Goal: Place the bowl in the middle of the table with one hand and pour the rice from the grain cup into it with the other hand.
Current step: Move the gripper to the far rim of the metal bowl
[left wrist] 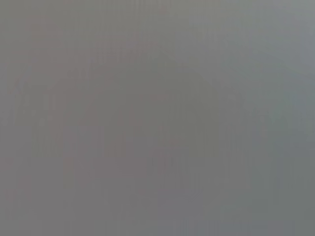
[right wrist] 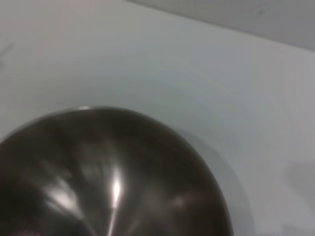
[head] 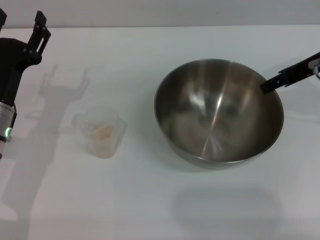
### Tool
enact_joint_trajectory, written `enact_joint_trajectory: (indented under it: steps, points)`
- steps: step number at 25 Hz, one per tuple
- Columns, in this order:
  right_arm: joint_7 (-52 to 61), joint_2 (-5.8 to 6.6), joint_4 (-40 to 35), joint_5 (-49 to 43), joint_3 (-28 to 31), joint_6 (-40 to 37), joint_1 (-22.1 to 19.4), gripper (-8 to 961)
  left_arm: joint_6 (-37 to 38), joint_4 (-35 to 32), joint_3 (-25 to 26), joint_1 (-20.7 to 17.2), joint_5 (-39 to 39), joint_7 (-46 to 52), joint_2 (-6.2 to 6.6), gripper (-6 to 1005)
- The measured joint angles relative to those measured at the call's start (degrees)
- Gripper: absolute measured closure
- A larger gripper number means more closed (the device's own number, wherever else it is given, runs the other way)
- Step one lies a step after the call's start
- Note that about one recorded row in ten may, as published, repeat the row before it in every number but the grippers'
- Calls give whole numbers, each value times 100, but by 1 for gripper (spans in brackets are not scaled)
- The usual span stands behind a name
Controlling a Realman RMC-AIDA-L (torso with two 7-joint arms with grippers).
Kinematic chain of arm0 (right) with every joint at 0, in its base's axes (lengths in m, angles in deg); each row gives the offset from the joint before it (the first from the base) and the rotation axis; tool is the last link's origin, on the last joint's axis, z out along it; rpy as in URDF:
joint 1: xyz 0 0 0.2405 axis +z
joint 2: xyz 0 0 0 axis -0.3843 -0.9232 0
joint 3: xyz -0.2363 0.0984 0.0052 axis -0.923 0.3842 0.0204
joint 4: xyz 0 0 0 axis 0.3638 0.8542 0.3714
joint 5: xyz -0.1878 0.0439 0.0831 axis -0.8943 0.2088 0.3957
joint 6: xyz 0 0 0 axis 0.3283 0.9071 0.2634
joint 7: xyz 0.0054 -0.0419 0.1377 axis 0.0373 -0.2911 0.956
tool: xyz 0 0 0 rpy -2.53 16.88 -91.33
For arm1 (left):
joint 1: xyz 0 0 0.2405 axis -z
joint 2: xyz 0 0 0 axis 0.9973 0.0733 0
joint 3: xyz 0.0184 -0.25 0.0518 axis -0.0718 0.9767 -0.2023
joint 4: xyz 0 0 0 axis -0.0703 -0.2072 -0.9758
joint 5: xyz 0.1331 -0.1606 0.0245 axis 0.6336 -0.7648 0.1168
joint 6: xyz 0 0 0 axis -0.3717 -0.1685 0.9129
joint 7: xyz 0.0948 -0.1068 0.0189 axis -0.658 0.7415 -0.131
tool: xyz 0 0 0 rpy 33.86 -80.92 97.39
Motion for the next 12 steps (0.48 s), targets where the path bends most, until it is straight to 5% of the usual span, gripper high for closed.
enact_joint_trajectory:
  steps: [12]
  points:
    - [-394, -39, 937, 0, 32, -486, 122, 318, -1, 0, 0, -2, -1, 0, -12, 179]
